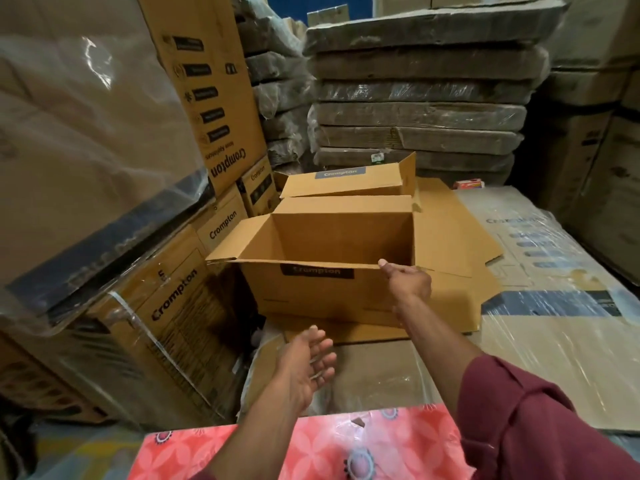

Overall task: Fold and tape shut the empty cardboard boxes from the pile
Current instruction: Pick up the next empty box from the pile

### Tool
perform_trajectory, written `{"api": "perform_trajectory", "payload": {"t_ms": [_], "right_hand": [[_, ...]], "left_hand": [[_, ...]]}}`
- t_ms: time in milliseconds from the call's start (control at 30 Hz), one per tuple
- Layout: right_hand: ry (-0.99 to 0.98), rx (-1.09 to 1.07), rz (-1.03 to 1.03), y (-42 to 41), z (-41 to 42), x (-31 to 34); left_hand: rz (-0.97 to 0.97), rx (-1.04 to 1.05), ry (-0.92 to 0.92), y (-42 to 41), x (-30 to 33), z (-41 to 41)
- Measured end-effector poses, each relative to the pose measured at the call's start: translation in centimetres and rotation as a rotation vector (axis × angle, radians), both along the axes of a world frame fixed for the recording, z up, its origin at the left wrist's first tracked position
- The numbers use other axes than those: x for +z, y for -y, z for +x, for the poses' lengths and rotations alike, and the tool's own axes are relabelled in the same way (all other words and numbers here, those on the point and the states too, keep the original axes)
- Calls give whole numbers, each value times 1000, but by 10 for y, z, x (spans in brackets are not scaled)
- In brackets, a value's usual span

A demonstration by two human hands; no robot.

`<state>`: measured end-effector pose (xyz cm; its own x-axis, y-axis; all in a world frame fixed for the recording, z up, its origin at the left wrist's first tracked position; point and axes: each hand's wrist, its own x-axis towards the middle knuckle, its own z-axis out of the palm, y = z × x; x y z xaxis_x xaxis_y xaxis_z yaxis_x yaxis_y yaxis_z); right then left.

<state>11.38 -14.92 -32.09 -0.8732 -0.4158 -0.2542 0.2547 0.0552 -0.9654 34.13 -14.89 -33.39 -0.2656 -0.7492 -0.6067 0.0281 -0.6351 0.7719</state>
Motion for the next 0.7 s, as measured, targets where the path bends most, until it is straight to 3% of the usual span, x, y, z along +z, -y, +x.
{"api": "perform_trajectory", "payload": {"t_ms": [67,267,300,367,433,500,600,700], "right_hand": [[-126,25,137,-13,14,21],[-82,69,267,-69,56,47],[-62,59,251,-76,62,51],[-40,48,214,-88,75,60],[-58,49,193,-97,88,69],[-67,59,185,-106,100,76],[-81,44,197,-118,113,80],[-85,82,203,-128,121,76]], "left_hand": [[-4,11,-17,3,11,10],[54,8,-53,3,55,32],[-9,24,-10,1,60,35],[-350,4,292,1,70,41],[-812,-218,707,4,76,44],[-1118,-456,972,7,84,47],[-1207,-613,1119,20,88,51],[-1273,-748,1155,33,82,53]]}}
